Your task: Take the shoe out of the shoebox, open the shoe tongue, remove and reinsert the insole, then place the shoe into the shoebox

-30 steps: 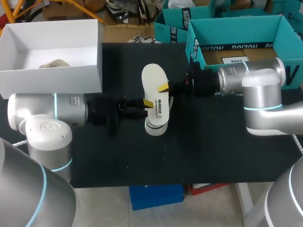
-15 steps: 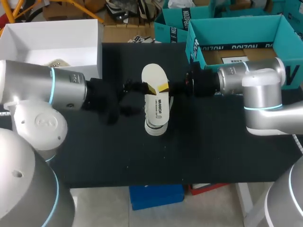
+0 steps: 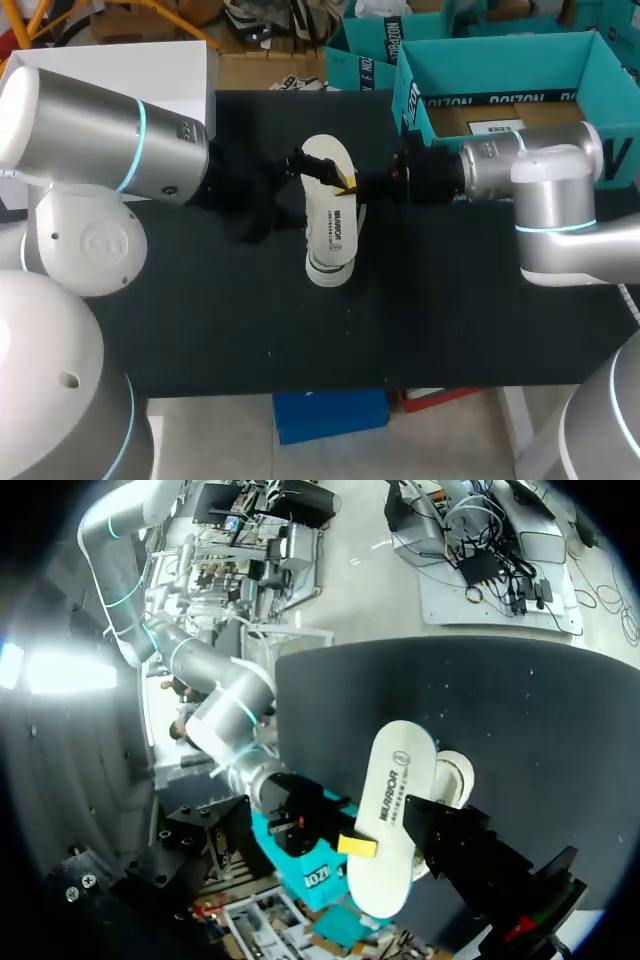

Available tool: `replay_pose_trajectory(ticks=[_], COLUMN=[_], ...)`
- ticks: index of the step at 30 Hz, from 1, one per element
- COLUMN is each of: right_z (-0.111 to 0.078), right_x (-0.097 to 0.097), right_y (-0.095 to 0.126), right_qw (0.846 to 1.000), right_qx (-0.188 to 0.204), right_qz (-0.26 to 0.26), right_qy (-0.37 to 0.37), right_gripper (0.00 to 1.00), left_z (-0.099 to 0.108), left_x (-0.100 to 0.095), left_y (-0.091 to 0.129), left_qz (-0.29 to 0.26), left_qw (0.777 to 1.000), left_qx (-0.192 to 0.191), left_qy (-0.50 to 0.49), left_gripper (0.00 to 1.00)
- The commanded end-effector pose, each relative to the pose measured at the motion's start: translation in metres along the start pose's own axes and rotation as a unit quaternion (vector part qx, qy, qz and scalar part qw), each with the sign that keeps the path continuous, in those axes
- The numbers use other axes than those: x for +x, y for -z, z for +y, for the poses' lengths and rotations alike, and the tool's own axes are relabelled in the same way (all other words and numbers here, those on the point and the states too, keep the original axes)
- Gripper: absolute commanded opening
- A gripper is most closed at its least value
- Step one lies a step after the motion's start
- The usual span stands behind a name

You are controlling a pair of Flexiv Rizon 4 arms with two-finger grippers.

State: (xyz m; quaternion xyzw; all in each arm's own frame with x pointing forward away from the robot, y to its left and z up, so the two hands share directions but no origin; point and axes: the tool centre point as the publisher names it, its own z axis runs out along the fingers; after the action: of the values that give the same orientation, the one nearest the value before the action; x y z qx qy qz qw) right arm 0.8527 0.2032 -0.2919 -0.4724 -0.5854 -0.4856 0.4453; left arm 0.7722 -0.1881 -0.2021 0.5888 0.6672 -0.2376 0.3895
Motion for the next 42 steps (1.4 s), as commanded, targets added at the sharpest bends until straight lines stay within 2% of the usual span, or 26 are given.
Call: replay_pose_trajectory(ticks=[1, 11, 16, 37, 42], right_z=[0.0, 0.0, 0.0, 0.0, 0.0], right_x=[-0.001, -0.001, -0.001, -0.001, -0.001], right_y=[-0.001, -0.001, -0.001, -0.001, -0.001], right_qw=[1.0, 1.0, 1.0, 1.0, 1.0], right_qx=[0.0, 0.0, 0.0, 0.0, 0.0], right_qz=[-0.001, -0.001, -0.001, -0.001, -0.001], right_qy=[0.0, 0.0, 0.0, 0.0, 0.0], right_gripper=[0.0, 0.0, 0.0, 0.0, 0.0], left_z=[0.003, 0.004, 0.005, 0.006, 0.012], left_x=[-0.013, -0.024, -0.023, -0.02, -0.012], left_y=[-0.01, -0.021, -0.023, -0.021, -0.03], left_qz=[0.151, 0.292, 0.332, 0.339, 0.332], left_qw=[0.989, 0.954, 0.941, 0.939, 0.942], left_qx=[0.005, 0.027, 0.027, 0.021, 0.024], left_qy=[-0.007, -0.053, -0.055, -0.055, -0.048], left_gripper=[1.0, 1.0, 1.0, 1.0, 1.0])
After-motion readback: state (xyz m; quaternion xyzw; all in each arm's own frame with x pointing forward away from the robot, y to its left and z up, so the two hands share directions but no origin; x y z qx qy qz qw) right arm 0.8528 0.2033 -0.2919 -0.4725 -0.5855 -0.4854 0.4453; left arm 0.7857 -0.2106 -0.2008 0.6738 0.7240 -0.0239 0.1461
